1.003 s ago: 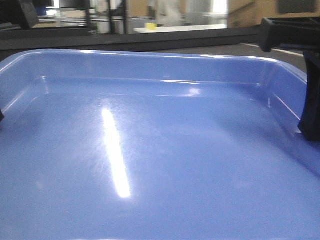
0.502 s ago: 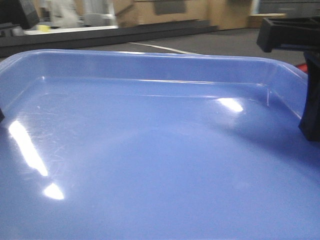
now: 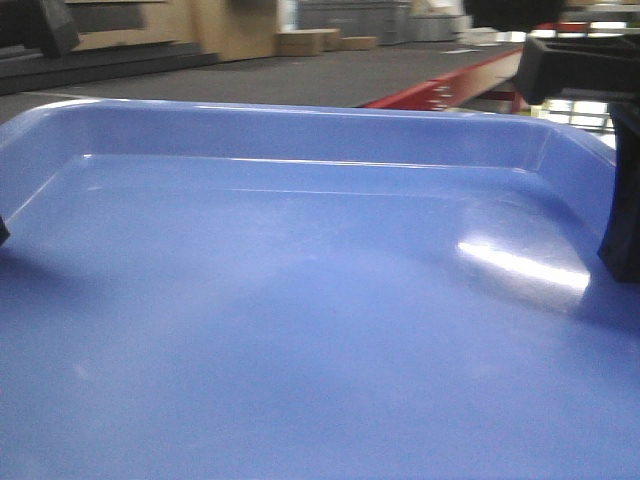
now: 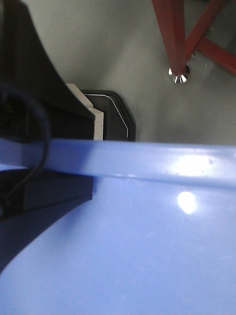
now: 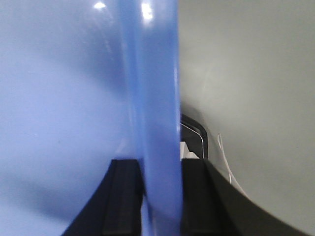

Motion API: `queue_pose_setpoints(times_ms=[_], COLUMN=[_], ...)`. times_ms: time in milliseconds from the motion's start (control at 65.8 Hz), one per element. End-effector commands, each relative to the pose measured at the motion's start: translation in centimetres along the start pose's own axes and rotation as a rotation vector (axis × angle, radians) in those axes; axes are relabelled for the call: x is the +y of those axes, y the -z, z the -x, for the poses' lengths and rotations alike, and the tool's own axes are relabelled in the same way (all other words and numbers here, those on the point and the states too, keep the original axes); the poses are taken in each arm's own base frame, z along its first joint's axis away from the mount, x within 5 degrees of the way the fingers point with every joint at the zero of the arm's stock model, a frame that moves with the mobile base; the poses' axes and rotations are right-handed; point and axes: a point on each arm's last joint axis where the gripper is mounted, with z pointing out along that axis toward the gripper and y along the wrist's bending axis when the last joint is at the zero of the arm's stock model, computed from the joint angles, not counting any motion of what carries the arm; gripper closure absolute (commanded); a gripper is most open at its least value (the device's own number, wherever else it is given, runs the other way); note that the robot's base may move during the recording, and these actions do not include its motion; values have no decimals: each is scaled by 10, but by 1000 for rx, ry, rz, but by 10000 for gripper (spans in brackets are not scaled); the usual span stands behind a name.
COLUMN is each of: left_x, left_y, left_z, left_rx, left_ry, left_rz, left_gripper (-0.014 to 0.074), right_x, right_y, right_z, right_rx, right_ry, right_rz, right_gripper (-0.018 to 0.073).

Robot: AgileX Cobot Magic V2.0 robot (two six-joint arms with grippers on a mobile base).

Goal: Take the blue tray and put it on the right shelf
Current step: 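Hold the tray with both grippers while the base turns away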

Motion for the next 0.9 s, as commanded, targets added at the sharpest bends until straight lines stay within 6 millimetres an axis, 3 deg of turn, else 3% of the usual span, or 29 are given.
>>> queue_pose_setpoints(times_ms=[0,882], left_x=[-7,-7], left_y=[13,13], left_z=[2,2], left_rx=[-49,-49], left_ry=[25,25], left_rz=[-86,-86], left_gripper=[596,596], right_x=[6,6], right_y=[14,14], right_z=[4,4], right_rx=[-66,-66], right_ry=[-10,-10], right_rz=[75,75], right_gripper=[358,358])
